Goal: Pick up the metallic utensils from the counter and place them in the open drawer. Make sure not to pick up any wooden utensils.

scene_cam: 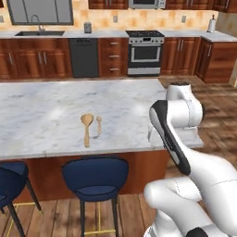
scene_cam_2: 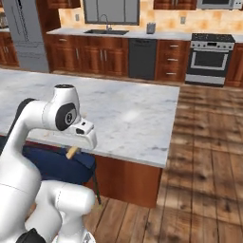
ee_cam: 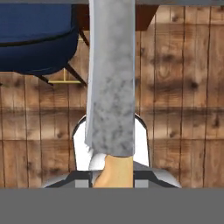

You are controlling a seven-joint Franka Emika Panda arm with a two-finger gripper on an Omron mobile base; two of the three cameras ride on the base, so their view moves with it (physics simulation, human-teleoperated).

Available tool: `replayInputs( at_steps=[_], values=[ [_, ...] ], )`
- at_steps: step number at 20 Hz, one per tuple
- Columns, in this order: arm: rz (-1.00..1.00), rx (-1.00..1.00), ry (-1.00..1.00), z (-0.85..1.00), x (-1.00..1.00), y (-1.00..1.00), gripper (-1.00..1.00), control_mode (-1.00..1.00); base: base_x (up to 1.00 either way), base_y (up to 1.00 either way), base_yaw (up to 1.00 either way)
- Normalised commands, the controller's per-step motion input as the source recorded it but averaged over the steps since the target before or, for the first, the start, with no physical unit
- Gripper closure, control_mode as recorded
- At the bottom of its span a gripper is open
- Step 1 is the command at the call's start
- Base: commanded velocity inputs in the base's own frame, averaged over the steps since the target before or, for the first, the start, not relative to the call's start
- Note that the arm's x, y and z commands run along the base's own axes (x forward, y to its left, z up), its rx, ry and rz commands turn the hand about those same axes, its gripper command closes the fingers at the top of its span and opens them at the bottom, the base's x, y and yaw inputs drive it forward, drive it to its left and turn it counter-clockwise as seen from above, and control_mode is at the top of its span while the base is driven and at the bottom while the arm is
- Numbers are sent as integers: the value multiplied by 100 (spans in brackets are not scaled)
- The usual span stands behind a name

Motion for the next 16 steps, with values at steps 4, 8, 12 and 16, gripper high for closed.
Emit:
replayInputs(
  at_steps=[4,8,12,16],
  values=[
    [0,0,0,0,0,0,100,100,-62,85,50],
    [0,0,0,0,0,0,100,100,-22,97,75],
    [0,0,0,0,0,0,100,100,0,100,78],
    [0,0,0,0,0,0,100,100,23,100,68]
  ],
)
